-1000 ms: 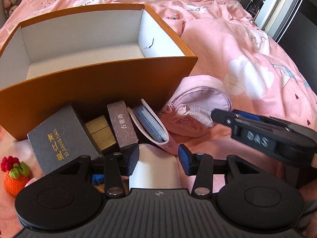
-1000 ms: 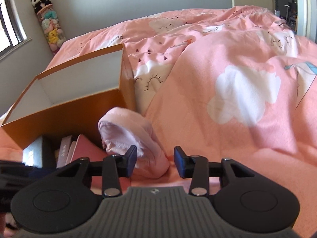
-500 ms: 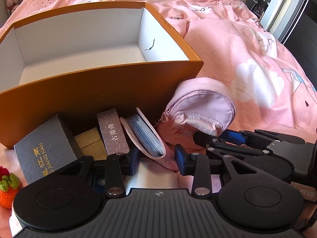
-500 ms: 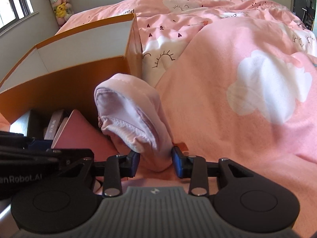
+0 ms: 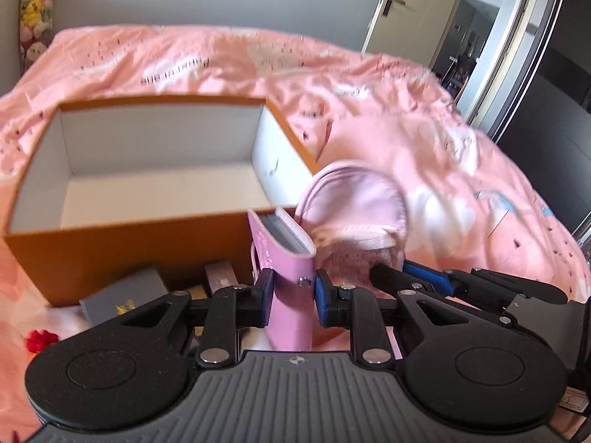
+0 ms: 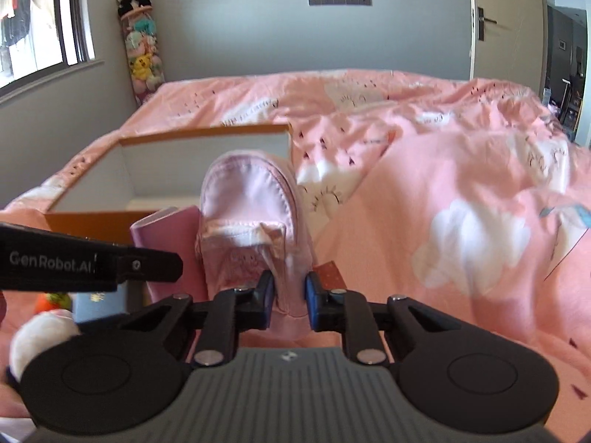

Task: Organize objects
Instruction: 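Grasp the pink card holder with the left gripper while the right gripper holds the pouch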

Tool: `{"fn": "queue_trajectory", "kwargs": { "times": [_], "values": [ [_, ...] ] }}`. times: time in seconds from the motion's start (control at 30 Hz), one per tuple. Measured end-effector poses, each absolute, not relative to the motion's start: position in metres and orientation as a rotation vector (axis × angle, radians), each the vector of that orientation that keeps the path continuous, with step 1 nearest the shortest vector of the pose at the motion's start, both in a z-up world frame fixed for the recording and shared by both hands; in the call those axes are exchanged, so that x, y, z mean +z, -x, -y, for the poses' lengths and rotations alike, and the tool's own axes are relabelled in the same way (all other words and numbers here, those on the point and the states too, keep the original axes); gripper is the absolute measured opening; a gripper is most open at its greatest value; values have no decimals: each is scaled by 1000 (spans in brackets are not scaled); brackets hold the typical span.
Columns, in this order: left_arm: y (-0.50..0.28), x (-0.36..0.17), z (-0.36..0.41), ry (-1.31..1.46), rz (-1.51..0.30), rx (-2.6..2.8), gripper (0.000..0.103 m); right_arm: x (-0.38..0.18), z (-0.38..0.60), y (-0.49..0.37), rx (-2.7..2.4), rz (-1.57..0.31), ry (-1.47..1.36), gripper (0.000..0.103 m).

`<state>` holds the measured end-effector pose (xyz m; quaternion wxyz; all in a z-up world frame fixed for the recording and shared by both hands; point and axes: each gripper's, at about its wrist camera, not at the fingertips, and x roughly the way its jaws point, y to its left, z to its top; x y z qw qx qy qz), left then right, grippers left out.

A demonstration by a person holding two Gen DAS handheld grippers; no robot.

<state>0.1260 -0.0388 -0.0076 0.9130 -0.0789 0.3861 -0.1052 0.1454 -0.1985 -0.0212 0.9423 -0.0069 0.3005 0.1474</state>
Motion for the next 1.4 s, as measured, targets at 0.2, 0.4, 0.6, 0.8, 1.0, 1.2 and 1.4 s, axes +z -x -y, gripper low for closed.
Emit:
{"fn": "queue_trajectory", "kwargs": {
  "times": [0.2,0.4,0.6,0.8,1.0,1.2,1.4],
  "values": [
    [-99,36,20,153,-766,-236,21,17,188,-120,334,-623,20,0],
    [-97,20,7,194,-843,-234,21,2,178,-113,336,-723,37,0],
    [-107,-10,2,207,-870,-173,23,-10,192,-120,268,-777,66,7],
    [-104,-21,10,164,-886,-170,24,-32,192,-136,250,-814,80,27],
    [-118,-17,8,156,-925,-181,37,-46,179,-149,296,-836,54,31],
    [-131,-13,10,121,-964,-198,38,-43,194,-172,227,-821,35,43],
    [-142,-13,9,141,-984,-212,23,-22,226,-205,195,-824,-180,43]
  ]
}}
